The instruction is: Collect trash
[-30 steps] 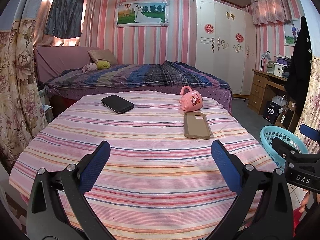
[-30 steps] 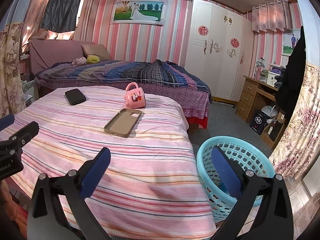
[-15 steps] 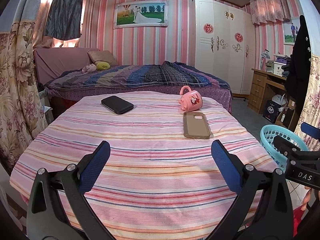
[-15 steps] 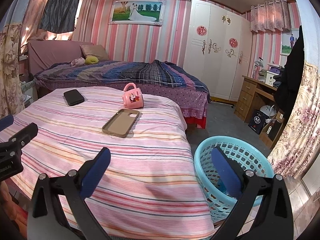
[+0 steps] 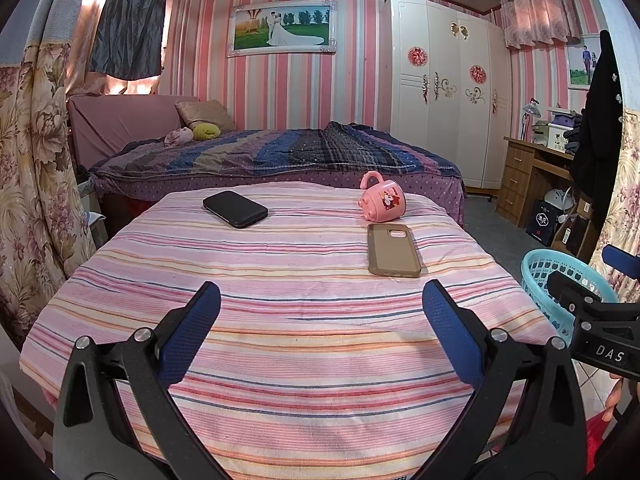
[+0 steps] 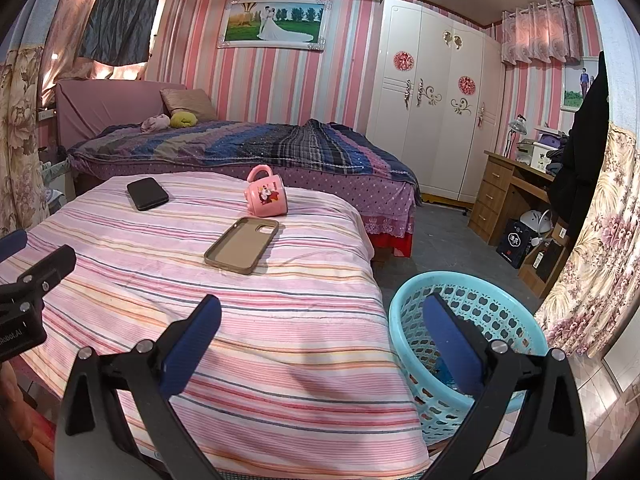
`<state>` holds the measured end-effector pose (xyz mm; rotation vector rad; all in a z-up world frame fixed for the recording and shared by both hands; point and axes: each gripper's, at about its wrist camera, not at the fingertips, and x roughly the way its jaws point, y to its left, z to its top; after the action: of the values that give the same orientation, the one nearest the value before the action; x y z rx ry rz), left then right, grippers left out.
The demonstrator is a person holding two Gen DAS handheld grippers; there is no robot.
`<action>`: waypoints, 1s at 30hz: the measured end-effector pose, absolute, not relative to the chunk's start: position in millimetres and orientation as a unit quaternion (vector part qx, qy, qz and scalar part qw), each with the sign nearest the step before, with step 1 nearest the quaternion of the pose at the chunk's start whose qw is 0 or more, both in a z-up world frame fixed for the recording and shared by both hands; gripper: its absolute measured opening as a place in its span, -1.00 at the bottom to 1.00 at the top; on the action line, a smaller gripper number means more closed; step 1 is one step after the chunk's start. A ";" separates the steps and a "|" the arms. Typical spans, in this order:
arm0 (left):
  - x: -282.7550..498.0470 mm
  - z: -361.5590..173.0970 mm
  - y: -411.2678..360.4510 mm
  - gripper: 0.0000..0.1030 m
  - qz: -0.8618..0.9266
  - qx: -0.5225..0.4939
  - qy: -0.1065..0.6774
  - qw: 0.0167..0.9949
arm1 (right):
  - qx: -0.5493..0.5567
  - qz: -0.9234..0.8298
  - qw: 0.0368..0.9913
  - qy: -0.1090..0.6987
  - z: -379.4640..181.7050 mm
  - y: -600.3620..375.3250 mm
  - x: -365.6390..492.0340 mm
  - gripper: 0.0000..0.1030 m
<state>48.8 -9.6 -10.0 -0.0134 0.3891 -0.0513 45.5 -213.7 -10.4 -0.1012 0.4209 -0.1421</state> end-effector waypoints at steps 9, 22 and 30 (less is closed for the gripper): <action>49.2 -10.6 -8.9 0.89 -0.024 -0.005 0.194 0.981 | -0.050 -0.070 0.974 0.209 -10.8 -214.0 45.5 0.91; 50.3 -12.5 -5.5 0.89 -0.022 -0.006 0.194 0.981 | -0.054 -0.070 0.975 0.204 -8.3 -213.8 44.8 0.91; 51.3 -13.4 -4.7 0.89 -0.023 -0.004 0.194 0.981 | -0.053 -0.071 0.975 0.204 -8.0 -213.6 44.9 0.91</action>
<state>51.3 -4.7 -13.4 -0.0087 0.3900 -0.0457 44.9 -213.6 -8.0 -0.1078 0.4122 -0.1431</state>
